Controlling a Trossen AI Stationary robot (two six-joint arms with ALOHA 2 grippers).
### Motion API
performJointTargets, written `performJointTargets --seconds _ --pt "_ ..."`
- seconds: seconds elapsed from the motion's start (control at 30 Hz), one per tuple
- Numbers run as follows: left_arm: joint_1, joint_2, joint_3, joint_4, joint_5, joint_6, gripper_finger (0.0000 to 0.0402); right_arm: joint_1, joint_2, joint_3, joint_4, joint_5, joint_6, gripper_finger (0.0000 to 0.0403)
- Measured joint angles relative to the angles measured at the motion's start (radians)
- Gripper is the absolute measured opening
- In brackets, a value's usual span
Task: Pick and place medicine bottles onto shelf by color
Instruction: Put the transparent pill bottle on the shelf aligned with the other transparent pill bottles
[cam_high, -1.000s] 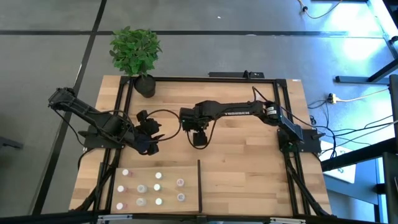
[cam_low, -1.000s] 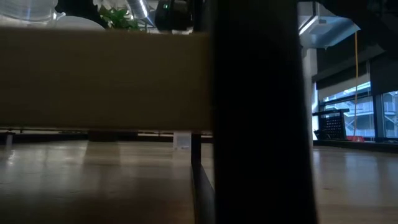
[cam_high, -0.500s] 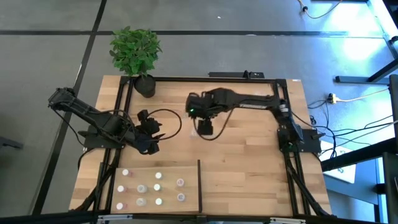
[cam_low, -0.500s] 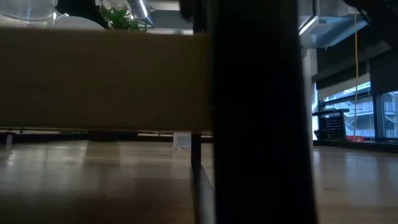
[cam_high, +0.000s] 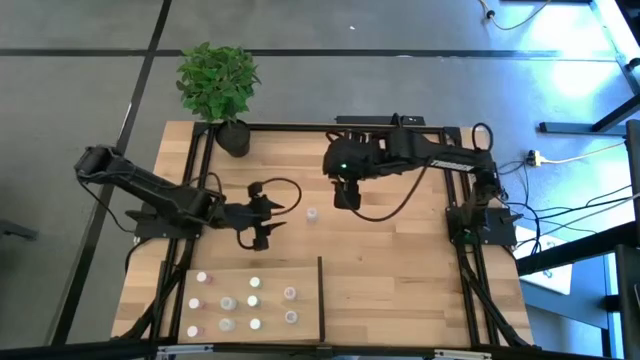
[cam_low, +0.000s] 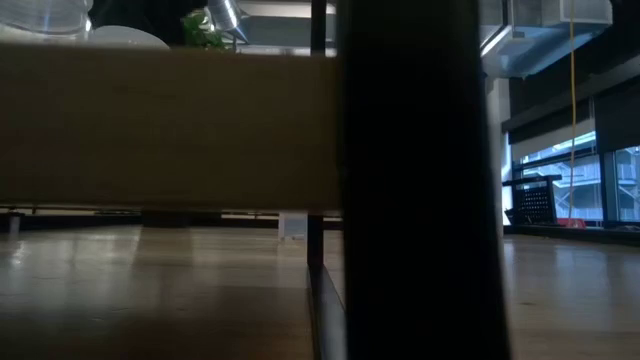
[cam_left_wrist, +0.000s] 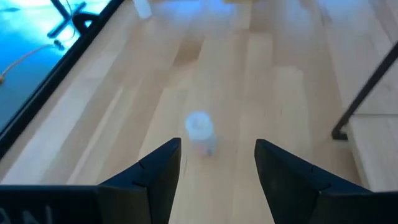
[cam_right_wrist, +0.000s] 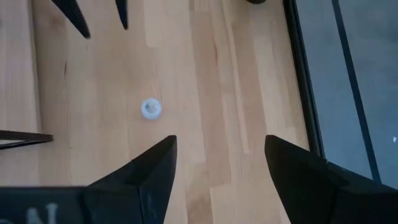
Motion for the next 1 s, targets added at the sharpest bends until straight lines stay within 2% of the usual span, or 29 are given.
performJointTargets --seconds 0.1,0.3,0.47,0.7,1.0 --pt "0.039 0.023 -0.069 0.164 0.034 0.011 0.0199 0.005 -0.005 0.000 -0.007 0.001 -0.001 0.0244" --pt "0.106 0.103 -0.155 0.392 0.066 0.055 0.0199 0.005 -0.005 0.000 -0.044 0.001 -0.001 0.0244" --pt "0.153 0.235 -0.150 0.538 0.191 0.126 0.0199 0.005 -0.005 0.000 -0.041 0.001 -0.024 0.0244" --pt "0.205 0.386 -0.151 0.647 0.199 0.137 0.0199 0.005 -0.005 -0.001 -0.036 0.001 -0.024 0.0244" --pt "0.249 0.455 -0.150 0.728 0.198 0.134 0.0199 0.005 -0.005 -0.001 0.031 0.000 -0.024 0.0244"
